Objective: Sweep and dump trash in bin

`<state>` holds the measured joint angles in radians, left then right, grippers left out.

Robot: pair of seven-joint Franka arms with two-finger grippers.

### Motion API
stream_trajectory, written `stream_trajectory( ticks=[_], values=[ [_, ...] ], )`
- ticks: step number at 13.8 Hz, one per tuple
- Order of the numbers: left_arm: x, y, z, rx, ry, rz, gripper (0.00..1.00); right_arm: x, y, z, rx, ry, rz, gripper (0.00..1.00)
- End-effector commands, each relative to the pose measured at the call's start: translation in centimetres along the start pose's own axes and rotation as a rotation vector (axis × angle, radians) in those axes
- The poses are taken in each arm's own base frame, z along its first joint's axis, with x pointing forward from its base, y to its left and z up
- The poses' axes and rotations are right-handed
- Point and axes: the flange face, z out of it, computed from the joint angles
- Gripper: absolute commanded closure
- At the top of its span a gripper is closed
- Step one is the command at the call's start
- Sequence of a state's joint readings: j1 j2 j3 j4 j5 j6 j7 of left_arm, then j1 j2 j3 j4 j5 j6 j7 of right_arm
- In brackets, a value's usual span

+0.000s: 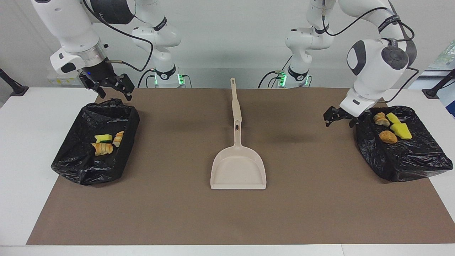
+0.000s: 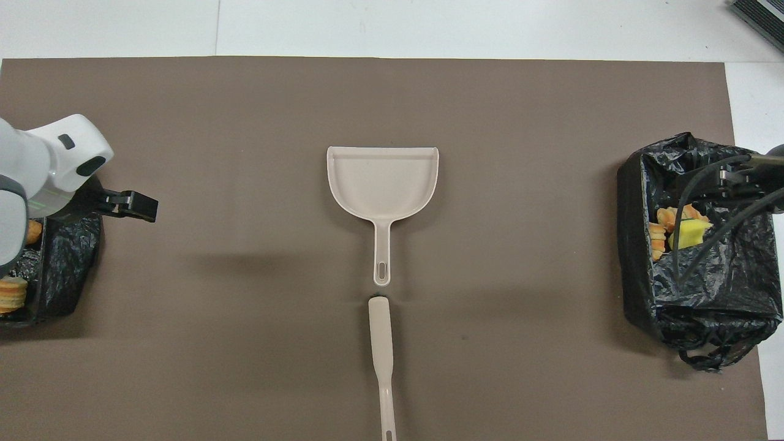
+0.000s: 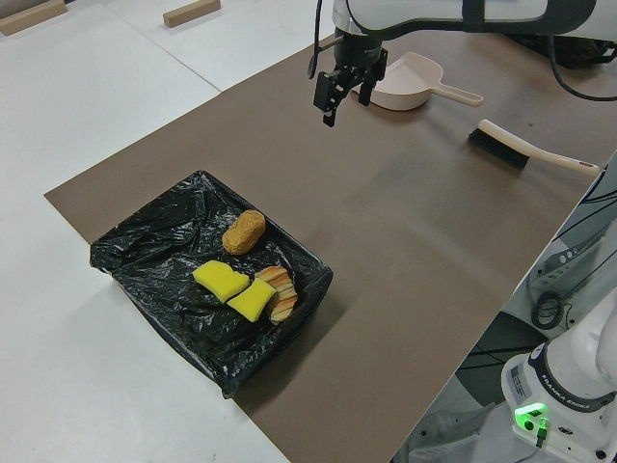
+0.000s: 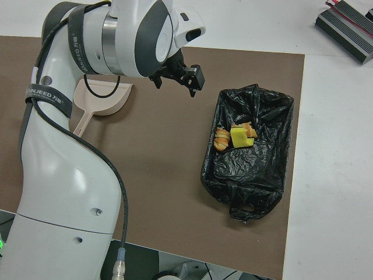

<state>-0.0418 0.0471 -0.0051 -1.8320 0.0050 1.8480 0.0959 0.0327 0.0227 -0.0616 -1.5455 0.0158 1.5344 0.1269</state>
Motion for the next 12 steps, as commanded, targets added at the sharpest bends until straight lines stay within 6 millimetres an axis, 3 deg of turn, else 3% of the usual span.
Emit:
stream_trajectory(
  ticks=[1, 4, 7, 10, 12],
  values=[
    [-0.3, -2.2, -5.1, 0.015, 0.051, 0.029, 0.00, -0.5, 0.2, -0.2, 0.013, 0.008, 0.011, 0.00],
    [-1.0, -3.6, -10.8, 0.016, 0.053, 0.059, 0.00, -0.5, 0.2, -0.2, 0.013, 0.008, 0.011, 0.00],
    [-4.3, -4.9, -14.5, 0.001, 0.054, 0.035, 0.00, -0.5, 0.3, -0.2, 0.013, 0.006, 0.013, 0.00],
    [-7.7, -4.3, -15.2, -0.004, 0.035, 0.046, 0.00, -0.6, 0.2, -0.2, 0.013, 0.006, 0.011, 0.00],
    [-7.6, -3.9, -15.0, -0.009, 0.036, 0.053, 0.00, -0.5, 0.3, -0.2, 0.013, 0.006, 0.013, 0.00]
  ],
)
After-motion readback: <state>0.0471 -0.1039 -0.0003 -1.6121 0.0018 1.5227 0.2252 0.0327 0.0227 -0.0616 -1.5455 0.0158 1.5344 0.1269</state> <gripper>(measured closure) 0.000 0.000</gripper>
